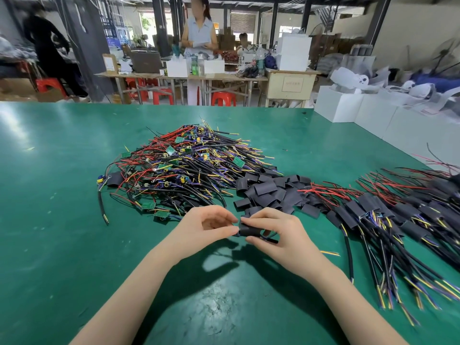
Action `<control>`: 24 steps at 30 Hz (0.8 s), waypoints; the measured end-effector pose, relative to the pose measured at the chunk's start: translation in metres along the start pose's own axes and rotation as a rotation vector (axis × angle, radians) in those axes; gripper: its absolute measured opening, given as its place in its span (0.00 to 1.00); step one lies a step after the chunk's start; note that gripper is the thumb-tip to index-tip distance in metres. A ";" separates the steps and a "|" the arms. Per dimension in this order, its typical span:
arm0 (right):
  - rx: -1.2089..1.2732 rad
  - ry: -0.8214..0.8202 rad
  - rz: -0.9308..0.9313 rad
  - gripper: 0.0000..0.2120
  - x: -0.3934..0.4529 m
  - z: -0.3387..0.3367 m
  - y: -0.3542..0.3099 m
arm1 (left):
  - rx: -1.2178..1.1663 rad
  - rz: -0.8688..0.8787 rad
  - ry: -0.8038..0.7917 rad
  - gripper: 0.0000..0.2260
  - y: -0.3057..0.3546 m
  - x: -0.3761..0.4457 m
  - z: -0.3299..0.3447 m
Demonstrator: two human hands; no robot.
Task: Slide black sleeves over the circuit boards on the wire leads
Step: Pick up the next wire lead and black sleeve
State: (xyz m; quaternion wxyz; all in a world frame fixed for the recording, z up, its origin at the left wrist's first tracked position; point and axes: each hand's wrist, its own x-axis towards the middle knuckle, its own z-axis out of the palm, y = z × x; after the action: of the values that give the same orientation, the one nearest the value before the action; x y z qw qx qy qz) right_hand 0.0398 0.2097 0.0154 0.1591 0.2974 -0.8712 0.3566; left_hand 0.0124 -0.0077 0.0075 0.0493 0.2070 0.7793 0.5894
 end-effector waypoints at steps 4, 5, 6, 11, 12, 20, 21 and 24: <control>-0.013 0.042 -0.006 0.15 0.000 0.001 0.001 | 0.022 -0.008 0.028 0.04 -0.001 0.000 0.000; -0.014 0.041 -0.015 0.15 0.000 0.001 0.002 | 0.023 -0.003 0.033 0.05 -0.001 0.000 0.000; -0.014 0.038 -0.025 0.15 0.000 0.002 0.002 | 0.023 0.002 0.036 0.05 0.000 0.000 0.000; -0.010 0.002 -0.076 0.16 -0.001 0.006 0.001 | 0.038 0.038 0.021 0.08 0.000 -0.001 0.002; -0.013 -0.002 -0.082 0.16 -0.001 0.007 0.001 | 0.042 0.043 0.021 0.08 0.000 -0.001 0.002; -0.087 0.156 0.018 0.14 0.000 -0.006 0.006 | 0.047 0.082 0.125 0.07 0.000 0.000 0.002; -0.080 0.158 0.011 0.13 0.001 -0.007 0.007 | 0.037 0.078 0.145 0.07 0.000 0.000 0.003; -0.060 0.164 -0.016 0.11 0.000 -0.006 0.007 | 0.019 0.074 0.171 0.07 0.001 0.000 0.003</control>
State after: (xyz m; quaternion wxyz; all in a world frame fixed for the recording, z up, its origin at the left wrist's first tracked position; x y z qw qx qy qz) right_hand 0.0354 0.2182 0.0157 0.2417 0.2690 -0.8632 0.3523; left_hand 0.0132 -0.0044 0.0071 -0.0411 0.1851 0.7779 0.5990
